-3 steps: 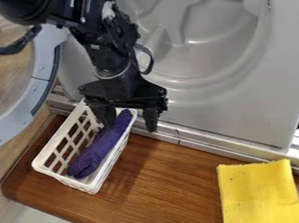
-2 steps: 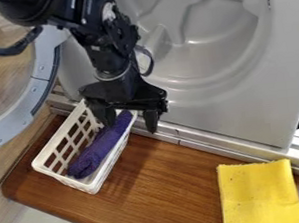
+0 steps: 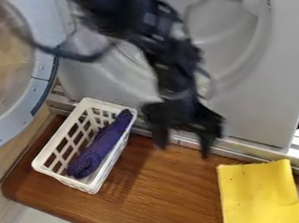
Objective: Put the yellow cloth in the white basket
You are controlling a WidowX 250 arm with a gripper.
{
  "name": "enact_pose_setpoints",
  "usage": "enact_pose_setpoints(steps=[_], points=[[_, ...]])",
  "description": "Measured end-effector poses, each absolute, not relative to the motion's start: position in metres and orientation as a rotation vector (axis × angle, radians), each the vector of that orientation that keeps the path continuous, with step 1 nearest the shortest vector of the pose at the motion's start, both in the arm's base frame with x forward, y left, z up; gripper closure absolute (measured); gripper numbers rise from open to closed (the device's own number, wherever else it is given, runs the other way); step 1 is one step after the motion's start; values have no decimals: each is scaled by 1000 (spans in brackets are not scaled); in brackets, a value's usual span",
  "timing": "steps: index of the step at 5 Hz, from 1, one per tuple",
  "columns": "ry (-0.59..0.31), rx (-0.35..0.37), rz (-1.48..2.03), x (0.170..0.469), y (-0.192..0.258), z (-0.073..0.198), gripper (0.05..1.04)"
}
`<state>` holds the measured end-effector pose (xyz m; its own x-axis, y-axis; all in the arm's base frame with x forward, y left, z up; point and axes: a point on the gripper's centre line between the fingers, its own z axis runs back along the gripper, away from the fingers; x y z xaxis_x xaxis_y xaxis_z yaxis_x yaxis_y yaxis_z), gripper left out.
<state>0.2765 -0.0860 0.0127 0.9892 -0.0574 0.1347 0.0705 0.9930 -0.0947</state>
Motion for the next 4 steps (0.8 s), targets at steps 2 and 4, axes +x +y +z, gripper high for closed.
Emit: enact_pose_setpoints(steps=[2, 4], points=[[-72, -34, -116, 290, -146, -37, 83], [-38, 35, -151, 286, -163, -68, 83]])
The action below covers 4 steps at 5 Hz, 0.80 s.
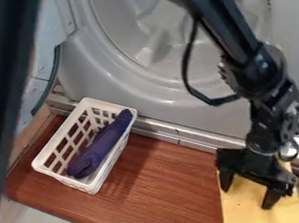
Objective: Put the yellow cloth in the white basket
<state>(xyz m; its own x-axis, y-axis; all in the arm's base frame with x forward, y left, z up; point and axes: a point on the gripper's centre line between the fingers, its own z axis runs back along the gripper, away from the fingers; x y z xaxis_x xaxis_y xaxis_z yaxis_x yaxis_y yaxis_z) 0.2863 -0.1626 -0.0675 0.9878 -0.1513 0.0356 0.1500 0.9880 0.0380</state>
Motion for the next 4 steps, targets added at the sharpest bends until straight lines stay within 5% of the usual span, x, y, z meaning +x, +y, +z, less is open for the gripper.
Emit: enact_pose_setpoints(steps=[2, 4], points=[[-57, 27, -127, 282, -162, -76, 254], [-78, 25, -211, 269, -154, -55, 810]])
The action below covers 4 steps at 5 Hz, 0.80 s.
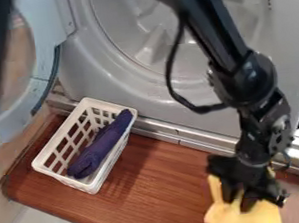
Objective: Put the yellow cloth in the white basket
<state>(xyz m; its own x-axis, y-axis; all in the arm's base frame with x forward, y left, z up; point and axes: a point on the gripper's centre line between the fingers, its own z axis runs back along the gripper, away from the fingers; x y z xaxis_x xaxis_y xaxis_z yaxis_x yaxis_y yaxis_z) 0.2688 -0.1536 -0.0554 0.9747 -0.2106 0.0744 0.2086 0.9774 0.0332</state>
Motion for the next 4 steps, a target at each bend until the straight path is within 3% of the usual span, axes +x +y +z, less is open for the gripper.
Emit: enact_pose_setpoints(steps=[1, 3, 4], points=[[-122, -4, -246, 270, -146, -27, 959], [-194, -17, -96, 259, -63, 66, 1001], [-180, -23, 50, 252, -14, 75, 1001]])
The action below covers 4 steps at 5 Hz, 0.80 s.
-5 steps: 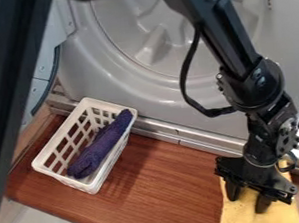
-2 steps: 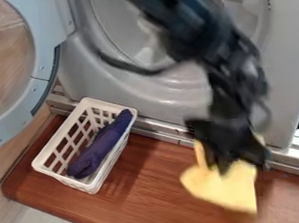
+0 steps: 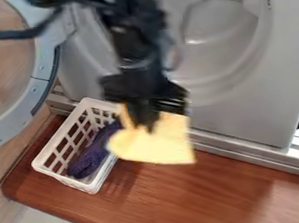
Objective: Put the yellow cloth in the white basket
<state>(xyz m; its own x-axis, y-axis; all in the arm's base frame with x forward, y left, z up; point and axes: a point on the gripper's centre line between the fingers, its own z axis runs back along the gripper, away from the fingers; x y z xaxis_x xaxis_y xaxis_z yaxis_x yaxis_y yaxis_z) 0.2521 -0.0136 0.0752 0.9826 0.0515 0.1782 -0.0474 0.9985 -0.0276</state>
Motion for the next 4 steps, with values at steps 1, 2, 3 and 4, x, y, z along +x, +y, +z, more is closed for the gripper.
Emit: enact_pose_setpoints(steps=[1, 2, 3, 4], points=[[-159, 23, 140, 247, 35, 75, 1001], [-167, 64, 190, 247, 65, 78, 1001], [-176, 92, 257, 247, 86, 80, 1002], [-161, 99, 302, 246, 100, 74, 972]])
